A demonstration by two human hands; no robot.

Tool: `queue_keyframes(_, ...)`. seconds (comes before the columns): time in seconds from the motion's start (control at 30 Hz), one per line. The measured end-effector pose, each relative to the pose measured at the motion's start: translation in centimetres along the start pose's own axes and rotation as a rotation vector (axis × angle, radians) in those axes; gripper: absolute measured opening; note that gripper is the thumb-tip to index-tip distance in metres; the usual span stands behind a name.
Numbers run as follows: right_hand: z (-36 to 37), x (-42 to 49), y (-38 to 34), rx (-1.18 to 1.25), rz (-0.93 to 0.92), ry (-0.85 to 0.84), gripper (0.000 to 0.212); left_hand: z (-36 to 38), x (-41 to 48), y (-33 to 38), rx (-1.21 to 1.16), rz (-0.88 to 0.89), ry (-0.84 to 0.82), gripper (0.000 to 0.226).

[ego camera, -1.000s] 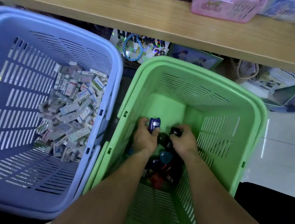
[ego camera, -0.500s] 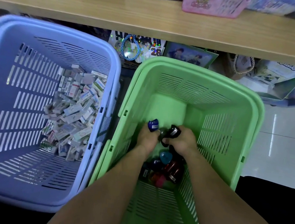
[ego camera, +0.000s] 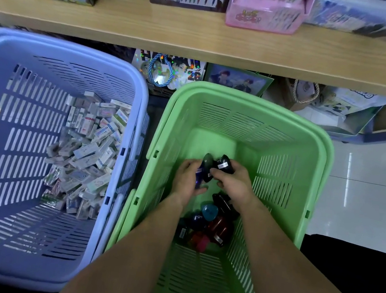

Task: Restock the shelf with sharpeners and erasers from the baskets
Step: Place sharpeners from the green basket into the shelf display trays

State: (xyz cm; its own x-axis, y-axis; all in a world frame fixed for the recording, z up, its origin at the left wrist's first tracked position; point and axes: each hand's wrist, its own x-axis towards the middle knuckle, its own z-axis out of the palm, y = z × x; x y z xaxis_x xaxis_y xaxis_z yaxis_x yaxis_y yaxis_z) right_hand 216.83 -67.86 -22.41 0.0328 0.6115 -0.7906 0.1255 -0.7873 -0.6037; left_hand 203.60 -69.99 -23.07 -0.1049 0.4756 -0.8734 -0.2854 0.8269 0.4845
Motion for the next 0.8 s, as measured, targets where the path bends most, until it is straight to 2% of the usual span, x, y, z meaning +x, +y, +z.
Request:
queue_keyframes(0.1, 0.2, -0.5, -0.4, 0.088, 0.021, -0.045, 0.011, -0.1, -0.1, 0.4, 0.010, 0.020, -0.011, 0.031)
queue_keyframes(0.27, 0.8, -1.6, -0.7, 0.220, 0.066, -0.082, 0.017, -0.8, -0.1, 0.5, 0.009, 0.035, -0.016, 0.029)
queue_keyframes(0.43, 0.5, -2.4, -0.9, 0.143, 0.008, -0.062, 0.022, -0.8, -1.0, 0.9, 0.022, 0.024, -0.046, 0.031)
queue_keyframes(0.6, -0.2, -3.7, -1.4, 0.204, -0.059, -0.120, 0.031, -1.2, -2.6, 2.0, 0.026, 0.066, -0.154, 0.050)
queue_keyframes(0.7, -0.4, -4.6, -1.6, 0.235, -0.074, -0.102, 0.026, -1.5, -3.6, 2.6, 0.033, 0.063, -0.171, 0.048)
queue_keyframes(0.8, -0.6, -5.4, -2.4, 0.142, -0.128, -0.063, 0.021, -1.5, -5.0, 3.3, 0.055, 0.064, -0.180, 0.046)
